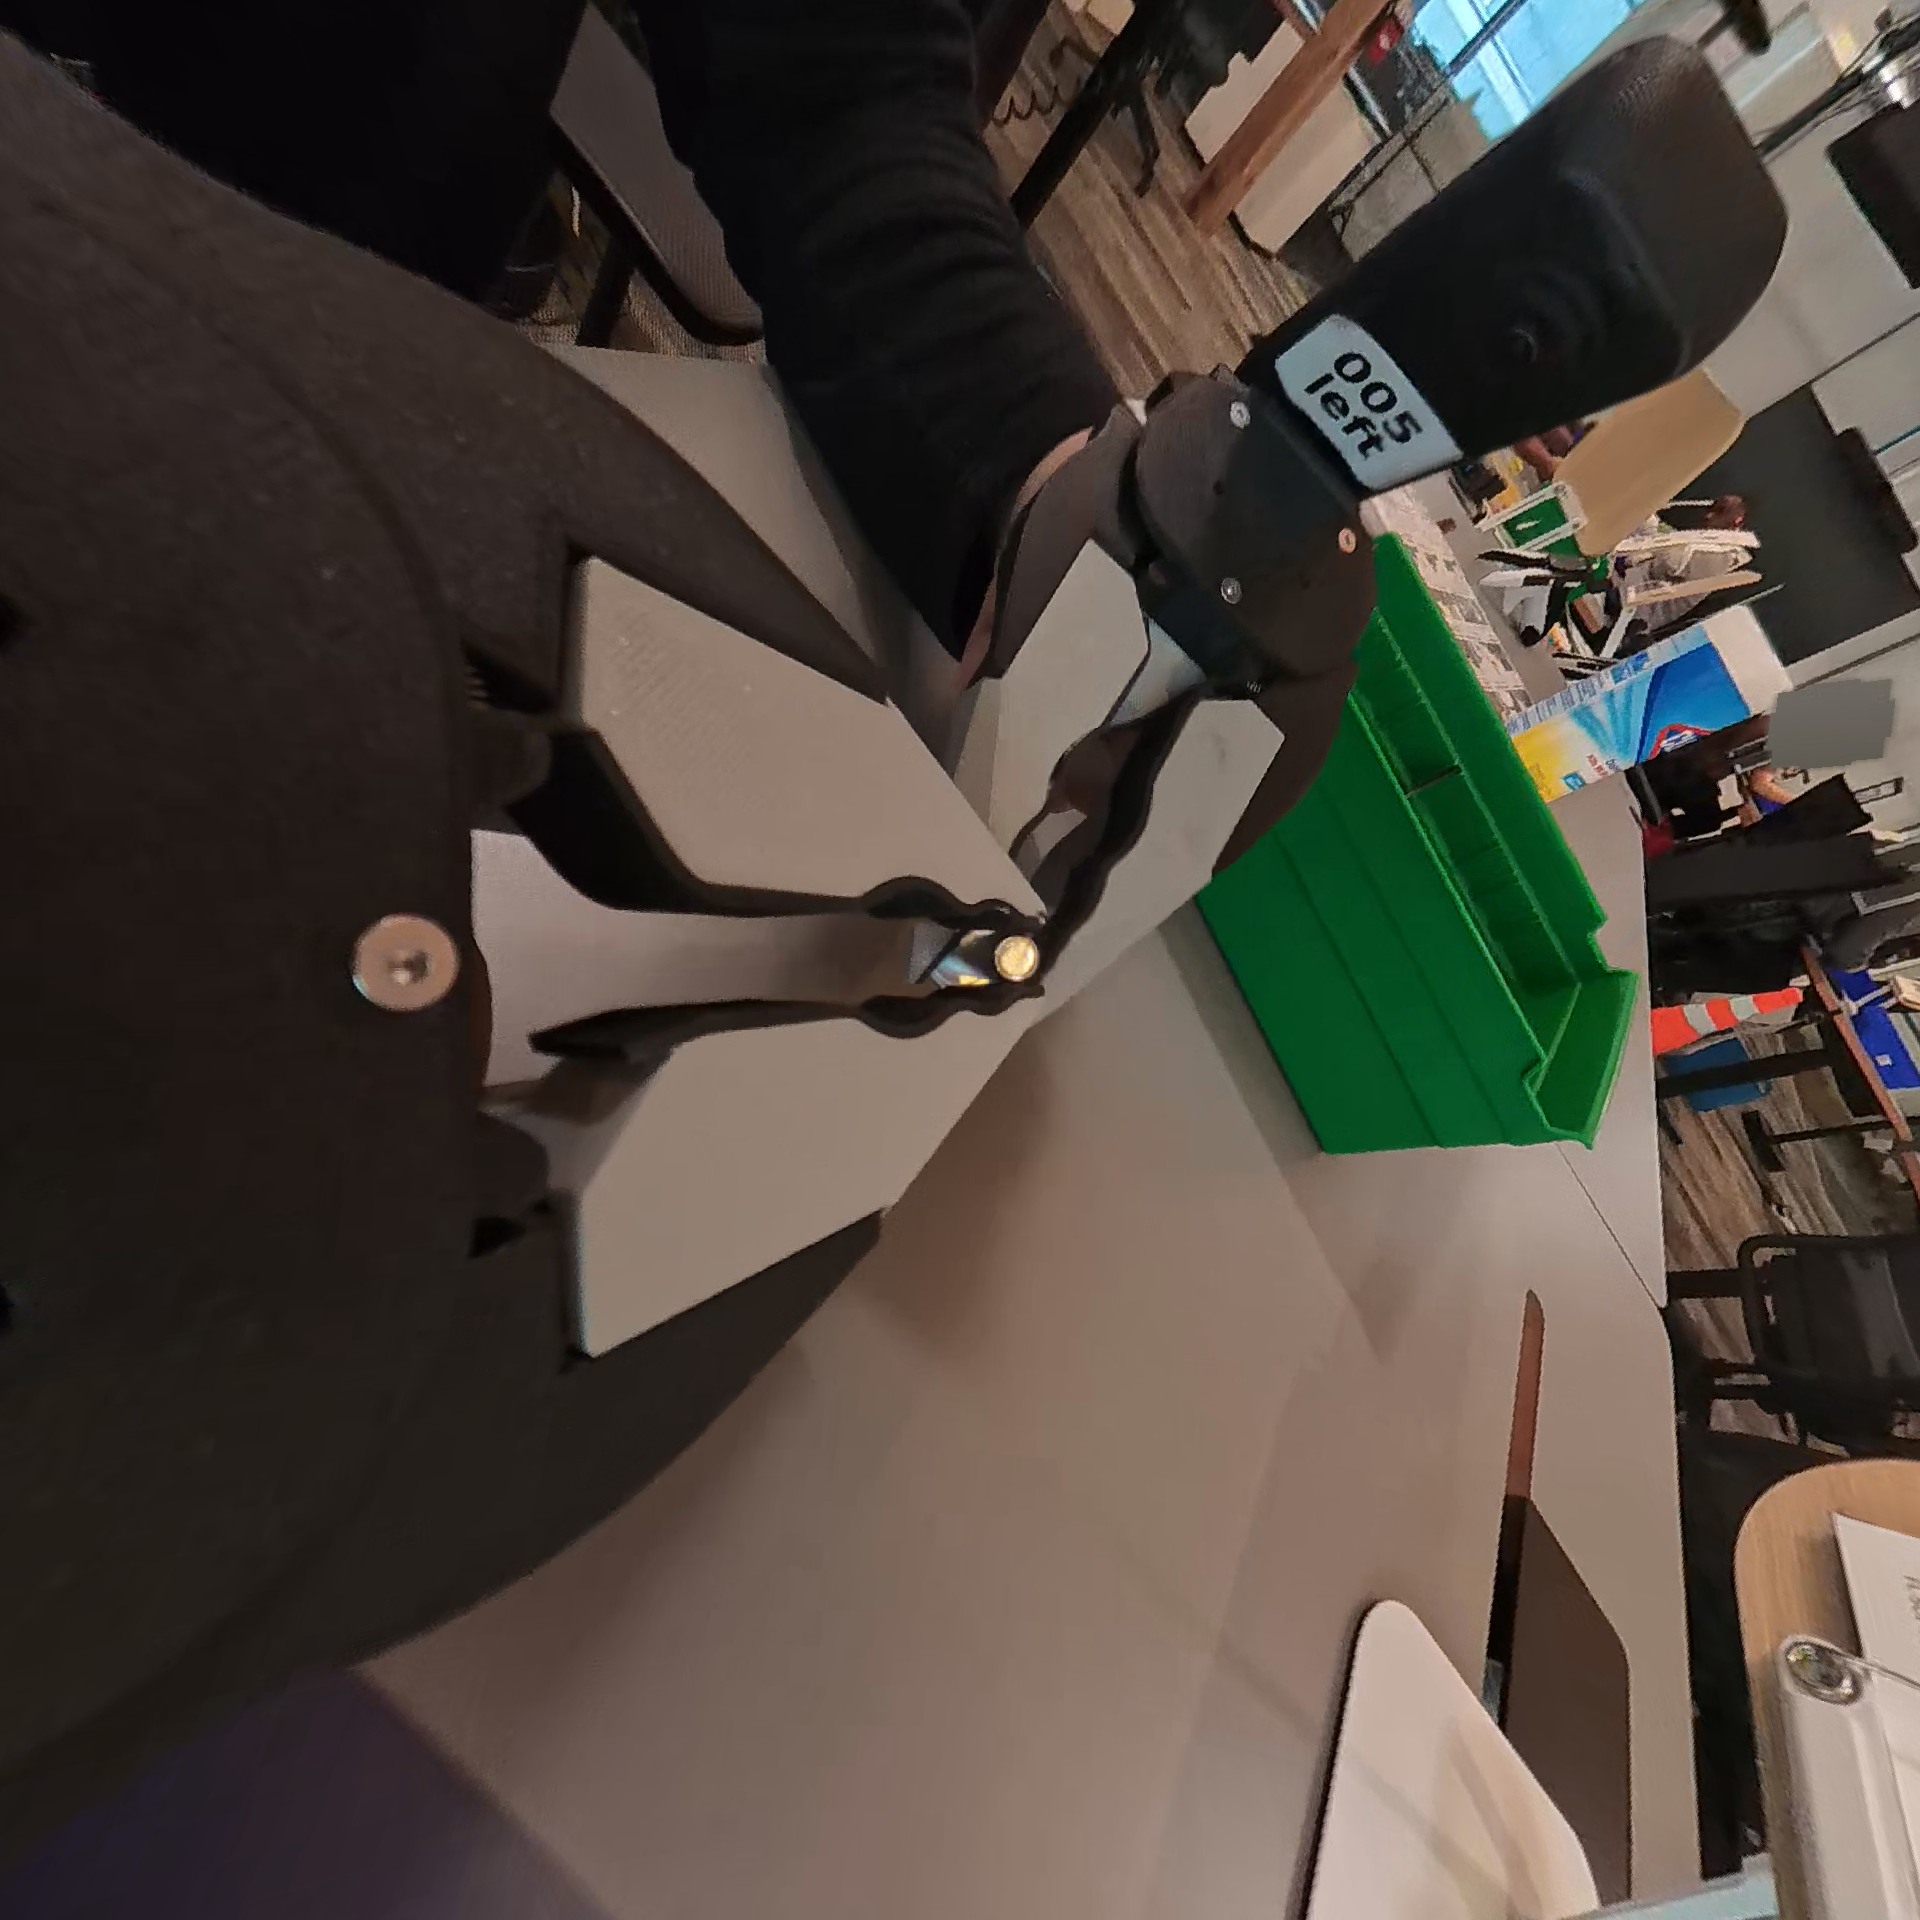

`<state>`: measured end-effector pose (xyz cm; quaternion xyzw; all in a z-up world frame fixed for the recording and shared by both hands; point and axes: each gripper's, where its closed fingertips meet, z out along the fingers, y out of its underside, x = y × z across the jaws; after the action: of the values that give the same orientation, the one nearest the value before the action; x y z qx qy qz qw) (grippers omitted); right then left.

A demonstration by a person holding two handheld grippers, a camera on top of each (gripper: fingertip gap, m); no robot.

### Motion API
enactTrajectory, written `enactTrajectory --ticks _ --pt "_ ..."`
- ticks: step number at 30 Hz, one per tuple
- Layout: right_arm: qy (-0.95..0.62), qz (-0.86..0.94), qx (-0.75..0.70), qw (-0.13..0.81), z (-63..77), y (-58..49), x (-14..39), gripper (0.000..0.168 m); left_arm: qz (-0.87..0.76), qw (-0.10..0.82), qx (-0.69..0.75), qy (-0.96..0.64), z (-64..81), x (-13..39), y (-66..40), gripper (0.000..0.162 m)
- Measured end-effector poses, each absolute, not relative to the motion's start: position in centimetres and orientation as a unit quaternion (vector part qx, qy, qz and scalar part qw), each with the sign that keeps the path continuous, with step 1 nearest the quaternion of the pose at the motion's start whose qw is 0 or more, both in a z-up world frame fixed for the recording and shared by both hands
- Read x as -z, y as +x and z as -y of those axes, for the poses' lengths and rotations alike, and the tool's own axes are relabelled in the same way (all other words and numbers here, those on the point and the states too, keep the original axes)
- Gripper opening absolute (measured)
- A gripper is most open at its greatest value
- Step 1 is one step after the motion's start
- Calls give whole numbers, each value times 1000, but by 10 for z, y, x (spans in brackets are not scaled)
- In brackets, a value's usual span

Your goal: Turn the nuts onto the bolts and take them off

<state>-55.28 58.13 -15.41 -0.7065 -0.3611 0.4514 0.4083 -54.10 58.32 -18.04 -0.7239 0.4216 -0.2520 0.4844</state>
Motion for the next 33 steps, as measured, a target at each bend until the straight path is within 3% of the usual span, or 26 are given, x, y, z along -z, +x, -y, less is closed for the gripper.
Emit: enactTrajectory --ticks 1,9,15,24,31,33 --pt "-704 361 -453 410 -581 -553 153 6 -424 479 270 -720 -580 179 -539 7" --pt "-706 336 -474 404 -585 -552 150 7 -335 419 412 -737 -578 176 -535 6" --pt "-702 318 -484 414 -591 -546 144 18 -267 394 498 -725 -584 169 -540 6" --pt "-702 334 -491 394 -583 -555 151 7 -300 391 488 -721 -574 170 -531 6" --pt "-700 335 -483 406 -584 -554 150 8 -298 397 481 -722 -577 171 -534 6" --pt "-697 333 -481 414 -586 -551 147 14 -290 411 467 -727 -583 170 -540 6"
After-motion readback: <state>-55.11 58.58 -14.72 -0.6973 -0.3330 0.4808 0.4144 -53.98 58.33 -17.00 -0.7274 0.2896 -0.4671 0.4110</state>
